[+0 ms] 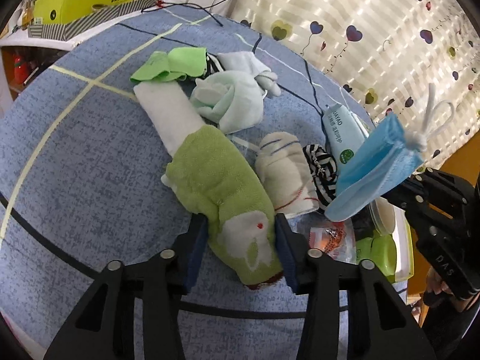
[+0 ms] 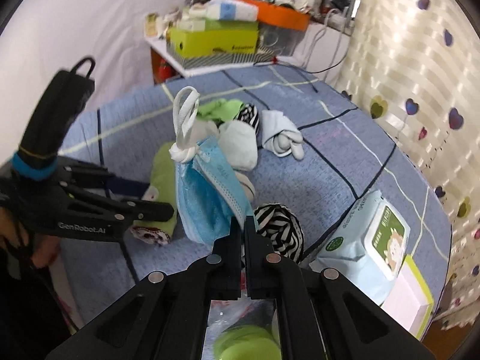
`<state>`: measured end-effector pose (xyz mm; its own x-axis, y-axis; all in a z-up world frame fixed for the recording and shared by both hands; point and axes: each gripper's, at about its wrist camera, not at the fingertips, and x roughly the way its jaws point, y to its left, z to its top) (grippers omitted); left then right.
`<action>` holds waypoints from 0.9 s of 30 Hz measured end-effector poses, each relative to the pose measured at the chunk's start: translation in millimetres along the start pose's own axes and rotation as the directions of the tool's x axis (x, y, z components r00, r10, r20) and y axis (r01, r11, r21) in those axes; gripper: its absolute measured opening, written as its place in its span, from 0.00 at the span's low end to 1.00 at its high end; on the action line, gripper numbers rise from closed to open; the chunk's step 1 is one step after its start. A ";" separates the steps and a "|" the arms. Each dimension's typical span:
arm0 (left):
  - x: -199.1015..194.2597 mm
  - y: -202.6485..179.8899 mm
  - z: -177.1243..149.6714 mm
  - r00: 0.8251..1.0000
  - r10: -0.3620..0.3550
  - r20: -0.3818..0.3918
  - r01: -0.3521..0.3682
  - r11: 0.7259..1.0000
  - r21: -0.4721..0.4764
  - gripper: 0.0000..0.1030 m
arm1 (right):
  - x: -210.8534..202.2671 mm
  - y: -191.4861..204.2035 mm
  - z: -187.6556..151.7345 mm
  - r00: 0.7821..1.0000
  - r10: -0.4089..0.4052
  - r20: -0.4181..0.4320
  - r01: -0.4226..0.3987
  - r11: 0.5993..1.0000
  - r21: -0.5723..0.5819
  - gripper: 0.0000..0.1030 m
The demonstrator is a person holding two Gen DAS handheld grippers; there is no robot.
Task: Organize soft objects
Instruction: 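Carry the towel roll with the left tool while the right carries the mask to the box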
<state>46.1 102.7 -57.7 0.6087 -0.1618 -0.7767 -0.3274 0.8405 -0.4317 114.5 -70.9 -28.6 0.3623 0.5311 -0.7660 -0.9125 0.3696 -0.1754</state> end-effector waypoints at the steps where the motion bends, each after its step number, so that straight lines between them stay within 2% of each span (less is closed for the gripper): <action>1: -1.6 -0.3 -0.1 1.000 0.001 0.003 -0.001 1.000 0.005 0.39 | -3.8 -0.7 -1.0 1.000 0.001 0.012 -0.002 1.000 0.026 0.02; 5: -11.4 -3.1 -3.8 1.000 -0.003 0.017 0.002 0.999 0.032 0.25 | -14.8 -4.2 -8.1 0.999 0.004 0.049 -0.010 0.991 0.136 0.02; 9: -18.2 -2.5 -8.4 1.000 0.003 0.023 -0.004 0.999 0.040 0.24 | -25.1 -2.2 -17.0 0.997 -0.005 0.071 -0.010 0.979 0.204 0.02; 15: -35.1 -2.6 -12.9 0.998 0.008 0.060 -0.011 0.999 0.053 0.22 | -37.3 4.7 -23.2 0.995 -0.009 0.099 -0.015 0.971 0.239 0.02; 21: -51.2 -15.9 -12.1 0.994 0.001 0.111 -0.012 0.995 0.102 0.22 | -49.4 4.1 -27.0 0.991 -0.026 0.128 -0.011 0.959 0.282 0.02; 27: -51.9 -33.7 -10.1 0.992 0.011 0.124 -0.030 0.988 0.149 0.22 | -59.6 1.6 -35.9 0.989 -0.037 0.146 -0.013 0.946 0.323 0.02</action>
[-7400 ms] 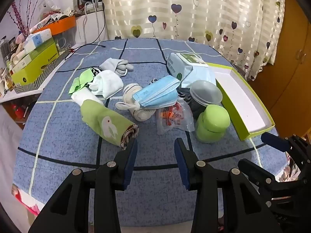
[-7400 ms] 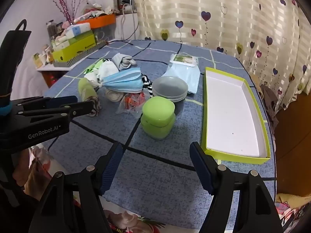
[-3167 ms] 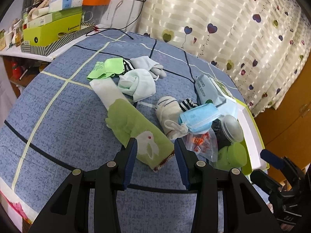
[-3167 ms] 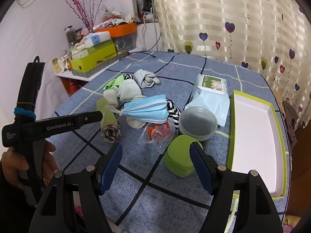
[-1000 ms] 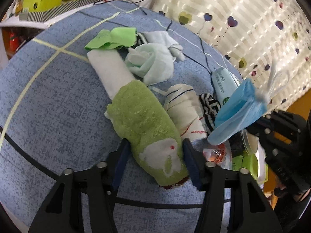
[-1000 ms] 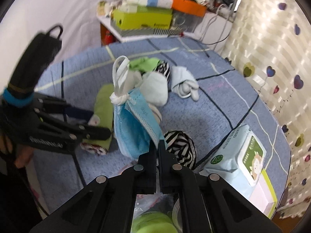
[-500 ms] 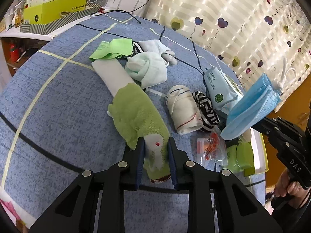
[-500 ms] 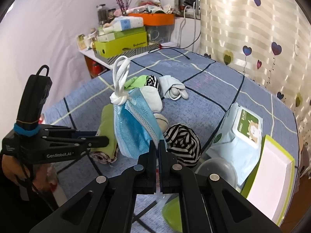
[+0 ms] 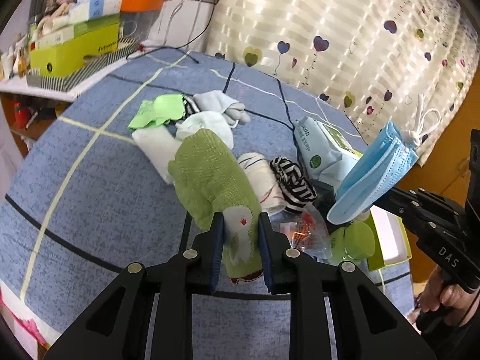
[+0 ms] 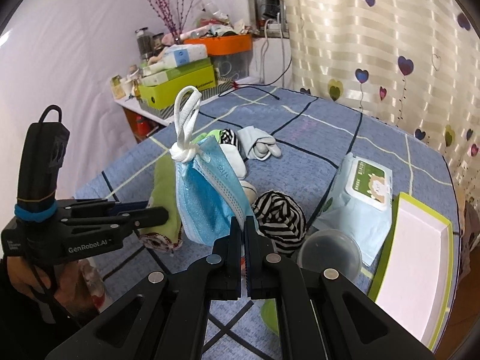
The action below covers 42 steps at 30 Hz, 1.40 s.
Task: Organize soft objects
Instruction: 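Carry the towel roll with the left tool while the right carries the mask to the box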
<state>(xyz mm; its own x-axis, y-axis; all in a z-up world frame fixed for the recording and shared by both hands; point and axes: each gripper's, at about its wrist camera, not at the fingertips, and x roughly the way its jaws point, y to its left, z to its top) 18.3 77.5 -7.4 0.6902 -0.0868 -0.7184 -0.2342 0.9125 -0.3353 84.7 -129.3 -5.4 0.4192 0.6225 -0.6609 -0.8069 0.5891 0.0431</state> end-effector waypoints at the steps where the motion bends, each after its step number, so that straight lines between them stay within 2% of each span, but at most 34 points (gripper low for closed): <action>1: -0.2 -3.1 1.3 1.000 0.001 0.004 -0.001 1.000 0.008 0.22 | -2.6 -2.0 -0.3 1.000 -0.005 0.006 0.005 1.000 0.007 0.02; 12: -6.3 -36.1 17.8 0.998 0.005 0.066 -0.011 0.996 0.093 0.22 | -35.4 -23.4 -6.0 0.996 -0.059 0.067 0.054 0.996 0.073 0.02; 27: -3.9 -70.5 28.3 0.996 -0.027 0.085 0.014 0.988 0.152 0.22 | -64.8 -57.3 -19.4 0.986 -0.128 0.104 0.112 0.983 0.148 0.02; 35: -3.1 -101.6 35.3 0.993 -0.080 0.092 0.059 0.977 0.207 0.22 | -85.3 -94.3 -40.1 0.974 -0.202 0.103 0.173 0.957 0.234 0.02; 42: 2.3 -131.2 38.4 0.989 -0.128 0.074 0.105 0.961 0.256 0.22 | -91.8 -133.2 -67.8 0.962 -0.270 0.047 0.242 0.918 0.315 0.02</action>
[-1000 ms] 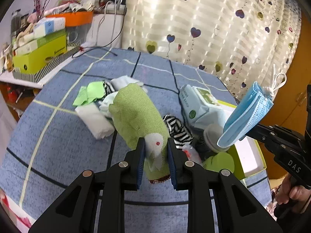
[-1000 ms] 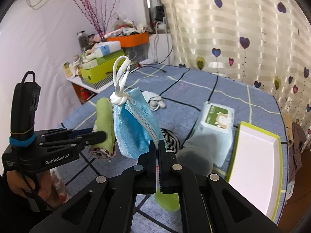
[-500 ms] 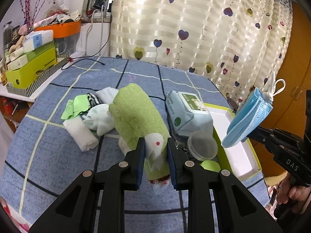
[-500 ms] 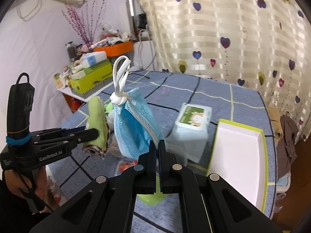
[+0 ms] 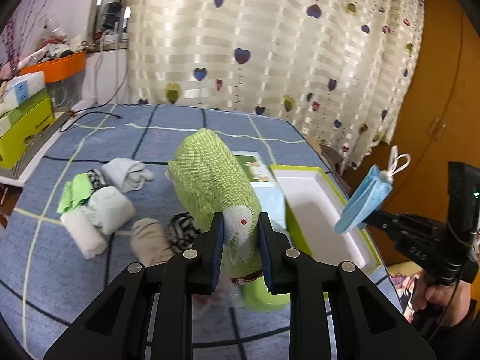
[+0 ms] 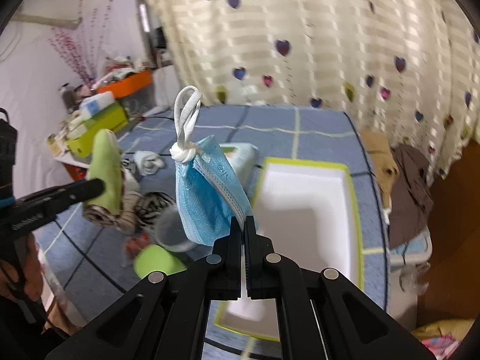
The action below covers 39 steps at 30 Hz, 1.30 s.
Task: Organize soft objects
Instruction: 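Carry the towel roll with the left tool while the right carries the mask to the box, then lower the towel roll into the box with the left tool while the right releases the mask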
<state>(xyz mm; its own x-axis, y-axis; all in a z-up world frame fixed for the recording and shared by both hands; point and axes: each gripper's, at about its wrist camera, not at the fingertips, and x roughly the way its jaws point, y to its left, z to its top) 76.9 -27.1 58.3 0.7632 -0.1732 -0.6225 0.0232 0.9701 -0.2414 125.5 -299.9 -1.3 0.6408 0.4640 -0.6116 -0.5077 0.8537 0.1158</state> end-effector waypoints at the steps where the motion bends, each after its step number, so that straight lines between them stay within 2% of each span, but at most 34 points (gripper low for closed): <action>1: 3.2 -5.5 0.8 1.000 -0.011 -0.006 0.011 1.000 0.009 0.22 | 0.9 -5.2 -2.3 1.000 -0.014 -0.008 0.015 1.000 0.007 0.02; 8: 17.1 -41.1 1.3 0.996 -0.075 -0.041 0.078 0.994 0.070 0.22 | 10.2 -38.2 -18.1 0.994 -0.080 -0.072 0.085 0.994 0.073 0.02; 15: 30.8 -72.7 2.3 0.989 -0.128 -0.072 0.136 0.983 0.120 0.22 | 28.1 -68.2 -29.7 0.979 -0.141 -0.144 0.159 0.980 0.117 0.02; 26: 72.2 -109.3 -6.4 0.973 -0.154 -0.174 0.183 0.970 0.162 0.22 | 55.3 -94.9 -29.2 0.970 -0.149 -0.192 0.180 0.972 0.153 0.04; 29: 82.6 -114.3 -9.0 0.969 -0.151 -0.196 0.185 0.967 0.172 0.22 | 61.7 -98.7 -26.1 0.975 -0.123 -0.186 0.153 0.975 0.162 0.13; 31: 90.2 -117.3 -9.2 0.967 -0.145 -0.208 0.183 0.968 0.175 0.22 | 62.9 -99.3 -23.4 0.980 -0.100 -0.174 0.130 0.977 0.171 0.33; 32: 93.6 -117.5 -9.1 0.966 -0.144 -0.213 0.183 0.968 0.174 0.22 | 63.1 -99.0 -22.3 0.981 -0.097 -0.166 0.125 0.978 0.169 0.37; 33: 97.7 -118.7 -9.1 0.965 -0.144 -0.220 0.184 0.968 0.174 0.23 | 62.5 -98.8 -21.4 0.983 -0.095 -0.160 0.122 0.978 0.167 0.40; 39: 119.8 -127.6 -10.0 0.955 -0.147 -0.259 0.197 0.963 0.181 0.23 | 49.1 -102.2 -22.7 0.984 -0.129 -0.122 0.147 0.977 0.155 0.40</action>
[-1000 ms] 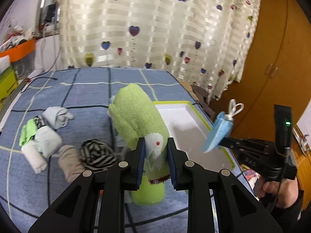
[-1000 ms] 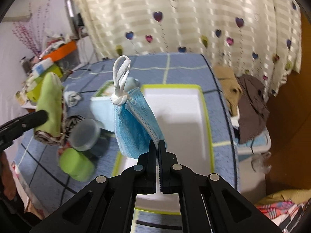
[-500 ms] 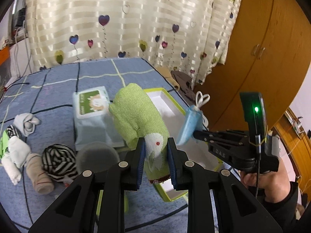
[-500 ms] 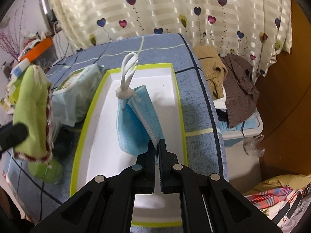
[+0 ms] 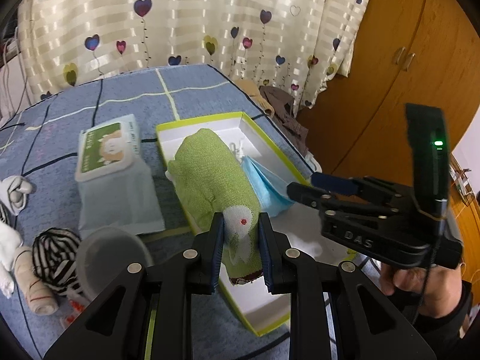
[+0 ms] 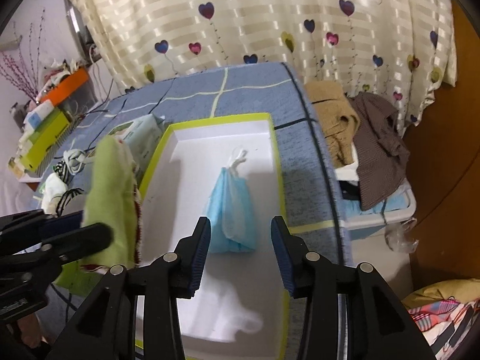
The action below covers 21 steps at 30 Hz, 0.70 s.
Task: Organize soft objects
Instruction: 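Lower the towel roll into the box with the left tool while the right releases the mask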
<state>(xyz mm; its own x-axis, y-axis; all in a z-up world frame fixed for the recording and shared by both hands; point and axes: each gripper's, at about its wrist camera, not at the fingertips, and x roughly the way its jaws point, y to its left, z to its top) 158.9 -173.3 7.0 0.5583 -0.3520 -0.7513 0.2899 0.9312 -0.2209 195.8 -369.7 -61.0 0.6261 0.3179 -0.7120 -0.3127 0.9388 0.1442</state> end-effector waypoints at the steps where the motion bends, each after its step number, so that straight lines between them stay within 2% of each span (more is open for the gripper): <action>1: 5.4 -1.1 0.8 1.000 -0.005 -0.012 0.005 1.000 0.000 0.23 | -1.4 -1.8 -0.8 1.000 -0.010 0.006 0.010 1.000 0.000 0.40; 6: 22.3 -0.3 2.1 0.999 -0.008 -0.040 0.007 1.000 -0.011 0.29 | 10.6 -15.8 -6.2 0.999 -0.038 -0.026 0.038 0.999 0.011 0.40; 8: 23.0 1.1 2.6 1.000 -0.006 -0.029 0.005 1.000 -0.017 0.30 | 17.3 -18.2 -9.0 0.998 -0.039 -0.045 0.039 0.999 0.006 0.39; 9: 22.7 1.2 2.9 1.000 -0.006 -0.026 0.006 1.000 -0.019 0.35 | 20.6 -18.4 -10.9 0.998 -0.035 -0.055 0.035 0.999 0.001 0.36; 10: 21.7 1.8 3.1 1.000 -0.009 -0.022 0.009 1.000 -0.022 0.40 | 24.0 -18.8 -12.6 0.997 -0.029 -0.065 0.029 1.000 -0.002 0.29; 12: 18.8 2.1 3.1 1.000 -0.009 -0.018 0.009 1.000 -0.025 0.41 | 29.3 -18.0 -14.9 0.996 -0.025 -0.080 0.025 1.000 -0.010 0.18; 16: 6.5 1.8 0.9 1.000 -0.029 -0.004 0.029 0.999 -0.025 0.41 | 29.1 -16.4 -18.8 0.996 -0.032 -0.084 0.029 0.999 -0.041 0.05; 21: -13.1 8.6 -2.6 0.999 -0.032 0.027 0.033 0.998 -0.046 0.41 | 23.9 -10.8 -26.8 0.996 -0.033 -0.084 0.026 0.996 -0.081 0.05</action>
<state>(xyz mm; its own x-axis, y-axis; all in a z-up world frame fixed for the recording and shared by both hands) 152.1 -160.5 13.3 0.5696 -0.3838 -0.7268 0.2720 0.9225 -0.2740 195.0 -375.8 -98.0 0.5734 0.2748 -0.7718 -0.3534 0.9329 0.0696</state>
